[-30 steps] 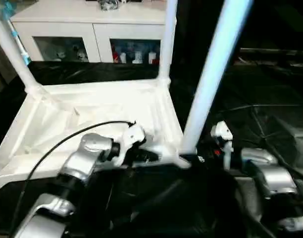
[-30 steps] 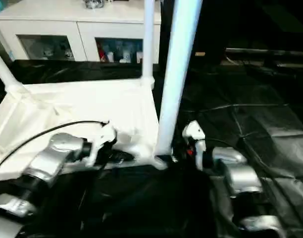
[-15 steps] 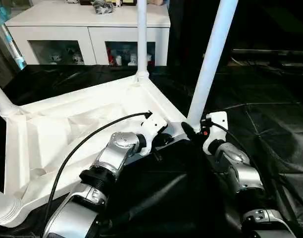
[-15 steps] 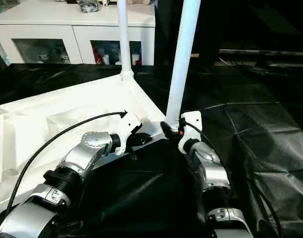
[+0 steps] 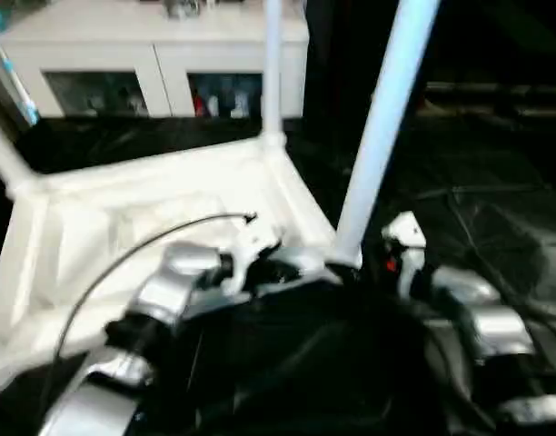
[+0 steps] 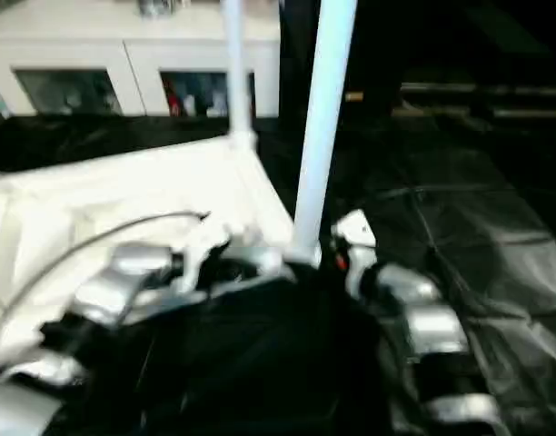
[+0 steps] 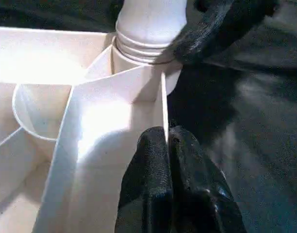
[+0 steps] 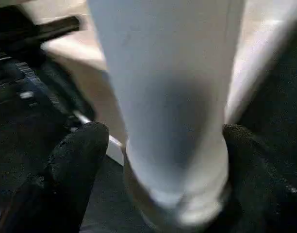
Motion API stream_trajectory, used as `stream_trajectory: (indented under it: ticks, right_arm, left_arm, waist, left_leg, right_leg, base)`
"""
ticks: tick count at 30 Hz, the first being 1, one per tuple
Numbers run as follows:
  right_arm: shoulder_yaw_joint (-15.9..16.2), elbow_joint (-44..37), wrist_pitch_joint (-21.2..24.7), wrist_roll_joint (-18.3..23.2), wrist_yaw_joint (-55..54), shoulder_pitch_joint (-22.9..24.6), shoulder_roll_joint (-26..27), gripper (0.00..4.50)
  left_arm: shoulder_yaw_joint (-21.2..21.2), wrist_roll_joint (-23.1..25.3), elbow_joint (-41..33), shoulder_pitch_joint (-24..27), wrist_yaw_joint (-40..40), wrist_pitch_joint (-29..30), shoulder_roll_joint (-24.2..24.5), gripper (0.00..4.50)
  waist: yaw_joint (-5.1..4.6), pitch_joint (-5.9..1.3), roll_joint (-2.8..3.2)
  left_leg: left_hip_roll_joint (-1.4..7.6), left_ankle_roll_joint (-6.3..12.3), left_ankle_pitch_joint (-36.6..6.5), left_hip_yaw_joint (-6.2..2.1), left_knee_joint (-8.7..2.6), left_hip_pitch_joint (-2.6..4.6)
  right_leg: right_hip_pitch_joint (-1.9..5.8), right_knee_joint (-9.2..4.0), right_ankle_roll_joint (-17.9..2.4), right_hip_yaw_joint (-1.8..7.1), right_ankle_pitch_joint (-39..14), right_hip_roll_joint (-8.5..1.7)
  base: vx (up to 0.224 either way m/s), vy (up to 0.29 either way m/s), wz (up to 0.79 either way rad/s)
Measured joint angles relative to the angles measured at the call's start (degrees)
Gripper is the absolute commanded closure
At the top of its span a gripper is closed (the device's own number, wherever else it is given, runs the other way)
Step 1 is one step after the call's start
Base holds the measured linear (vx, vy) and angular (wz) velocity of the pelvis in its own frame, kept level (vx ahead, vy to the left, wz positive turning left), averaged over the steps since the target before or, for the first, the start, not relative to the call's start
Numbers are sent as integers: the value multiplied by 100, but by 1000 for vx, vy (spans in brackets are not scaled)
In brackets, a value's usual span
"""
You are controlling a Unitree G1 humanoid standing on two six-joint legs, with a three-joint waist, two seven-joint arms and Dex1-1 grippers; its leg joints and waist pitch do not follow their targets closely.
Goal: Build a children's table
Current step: Rotate leg to tighten
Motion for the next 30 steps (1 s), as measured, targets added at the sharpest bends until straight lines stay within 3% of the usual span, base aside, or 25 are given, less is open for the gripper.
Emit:
stream_trajectory:
  ticks: [3,13,17,21,26,30]
  right_arm:
    - [159,-133,129,120,488,0,-153,83]
    - [250,-187,482,235,888,6,-282,168]
    - [190,-292,470,235,741,135,-219,178]
    - [-197,-90,268,91,-235,162,93,184]
    - [-554,376,-34,-77,-1774,-48,631,191]
    - [-819,687,-152,-286,-3142,-287,1094,192]
  left_arm:
    - [-83,-47,-240,99,-347,104,123,450]
    - [-135,-137,-413,211,-621,261,229,450]
    - [-133,-86,-415,210,-483,258,137,450]
    - [-91,103,-70,2,266,183,-231,450]
    - [-7,265,458,-282,1253,143,-703,450]
    - [65,428,866,-503,2071,144,-1147,450]
  waist:
    - [88,2,-3]
    - [102,10,-17]
    - [154,8,-12]
    - [176,8,-14]
    - [58,4,-15]
    - [28,-1,-4]
  left_leg:
    - [1,-4,-2,1,10,-6]
    - [0,-25,-13,4,24,-6]
    - [-2,-24,-13,4,26,-3]
    - [-2,-25,-12,5,36,2]
    - [-7,-27,-11,3,35,28]
    - [-13,-27,-11,3,32,52]
  right_leg:
    - [0,4,0,1,0,-2]
    - [7,11,-7,9,5,-3]
    - [12,12,-7,10,5,-6]
    - [19,19,-9,16,7,-6]
    - [42,11,10,19,-3,-6]
    - [67,-2,14,24,-3,-6]
  base:
    - [0,0,0]
    - [0,0,0]
    - [0,0,0]
    - [0,0,0]
    - [0,0,0]
    - [0,0,0]
